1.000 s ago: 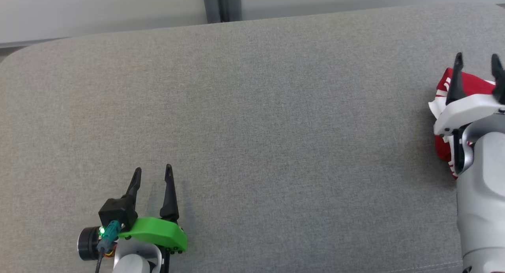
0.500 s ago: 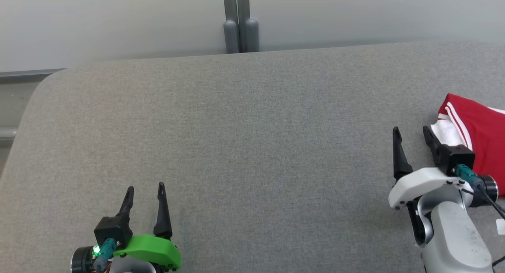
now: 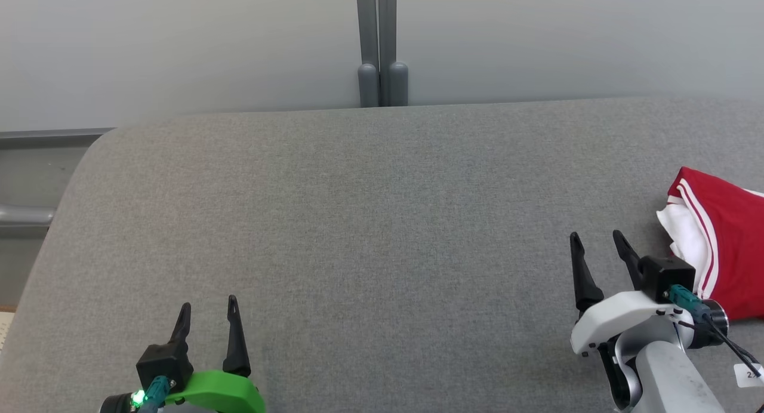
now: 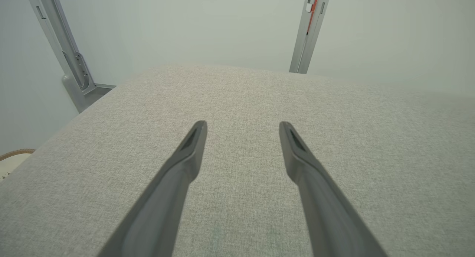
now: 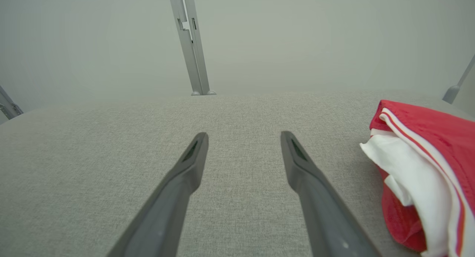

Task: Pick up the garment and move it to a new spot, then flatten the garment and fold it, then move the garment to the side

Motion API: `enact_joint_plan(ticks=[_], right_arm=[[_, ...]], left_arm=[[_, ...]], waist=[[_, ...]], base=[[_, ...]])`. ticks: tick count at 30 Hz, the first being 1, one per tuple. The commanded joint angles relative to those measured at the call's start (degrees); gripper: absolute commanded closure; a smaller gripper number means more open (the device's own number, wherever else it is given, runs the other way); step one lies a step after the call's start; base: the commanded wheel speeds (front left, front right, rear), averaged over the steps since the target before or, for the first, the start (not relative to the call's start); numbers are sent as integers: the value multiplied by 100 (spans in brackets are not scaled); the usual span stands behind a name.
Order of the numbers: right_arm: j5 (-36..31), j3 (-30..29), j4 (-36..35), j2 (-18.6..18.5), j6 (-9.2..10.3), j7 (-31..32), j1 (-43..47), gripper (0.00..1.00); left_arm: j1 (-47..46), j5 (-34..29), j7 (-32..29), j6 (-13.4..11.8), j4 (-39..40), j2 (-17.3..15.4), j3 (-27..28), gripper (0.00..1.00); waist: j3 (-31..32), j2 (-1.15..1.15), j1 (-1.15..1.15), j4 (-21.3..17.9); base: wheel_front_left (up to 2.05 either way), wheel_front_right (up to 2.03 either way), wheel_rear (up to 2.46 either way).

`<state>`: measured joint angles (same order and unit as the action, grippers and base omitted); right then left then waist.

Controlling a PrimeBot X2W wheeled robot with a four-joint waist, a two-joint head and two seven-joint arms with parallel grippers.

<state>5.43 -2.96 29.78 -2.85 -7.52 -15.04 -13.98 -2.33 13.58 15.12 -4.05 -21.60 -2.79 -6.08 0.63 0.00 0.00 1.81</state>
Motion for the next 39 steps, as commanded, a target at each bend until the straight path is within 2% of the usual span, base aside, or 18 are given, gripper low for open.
enact_joint_plan(ticks=[1,8,19,20,24,39], right_arm=[[44,25,7,-17,7,-17,122,0],[439,184,46,-15,6,-18,278,0],[539,355,43,-13,6,-18,317,0],[507,356,50,1,1,0,247,100],[637,298,172,22,0,78,298,100],[2252,183,-204,15,1,484,410,100]], left_arm=[[72,13,-1,-32,-22,-25,30,0],[160,59,-1,-5,26,-25,149,0],[221,334,-1,240,-32,-25,201,0],[146,352,0,227,-37,1,199,100],[151,482,-63,245,-184,18,245,100],[41,1957,-471,426,20,11,436,100]], waist=[[52,0,0,-7],[178,0,0,-76],[226,0,0,-114],[226,0,0,-115],[223,0,0,-115],[187,0,0,-123]], base=[[0,0,0],[0,0,0],[0,0,0],[0,0,0],[0,0,0],[0,0,0]])
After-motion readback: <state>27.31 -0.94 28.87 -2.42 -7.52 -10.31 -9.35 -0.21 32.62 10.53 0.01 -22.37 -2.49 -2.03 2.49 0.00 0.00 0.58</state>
